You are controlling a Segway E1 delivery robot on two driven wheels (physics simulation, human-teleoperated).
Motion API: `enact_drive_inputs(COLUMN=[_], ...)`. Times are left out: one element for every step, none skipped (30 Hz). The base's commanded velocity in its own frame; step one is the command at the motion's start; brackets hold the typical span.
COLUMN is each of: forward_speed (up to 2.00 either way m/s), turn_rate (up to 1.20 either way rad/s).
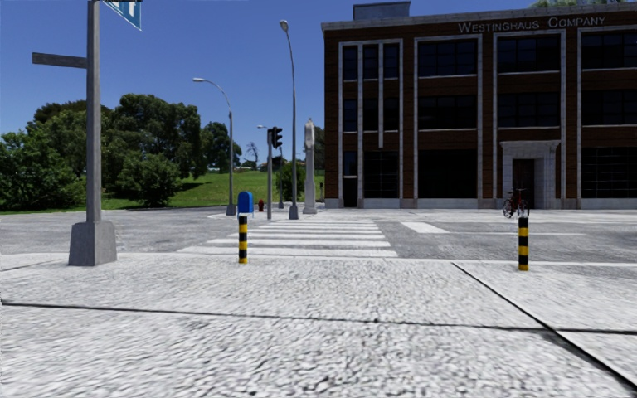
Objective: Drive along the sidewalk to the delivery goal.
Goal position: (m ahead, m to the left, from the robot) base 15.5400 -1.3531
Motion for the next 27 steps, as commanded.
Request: enact_drive_inputs(forward_speed=[2.0, 2.0, 2.0, 2.0, 2.0, 2.0, 2.0, 2.0, 2.0, 2.0, 2.0, 2.0, 2.0, 2.0, 2.0, 2.0, 2.0, 2.0, 2.0, 2.0, 2.0, 2.0, 2.0, 2.0, 2.0, 2.0, 2.0], turn_rate=[0.0, 0.0, 0.0, 0.0, 0.0, 0.0, 0.0, 0.0, 0.0, 0.0, 0.0, 0.0, 0.0, 0.0, 0.0, 0.0, 0.0, 0.0, 0.0, 0.0, 0.0, 0.0, 0.0, 0.0, 0.0, 0.0, 0.0])
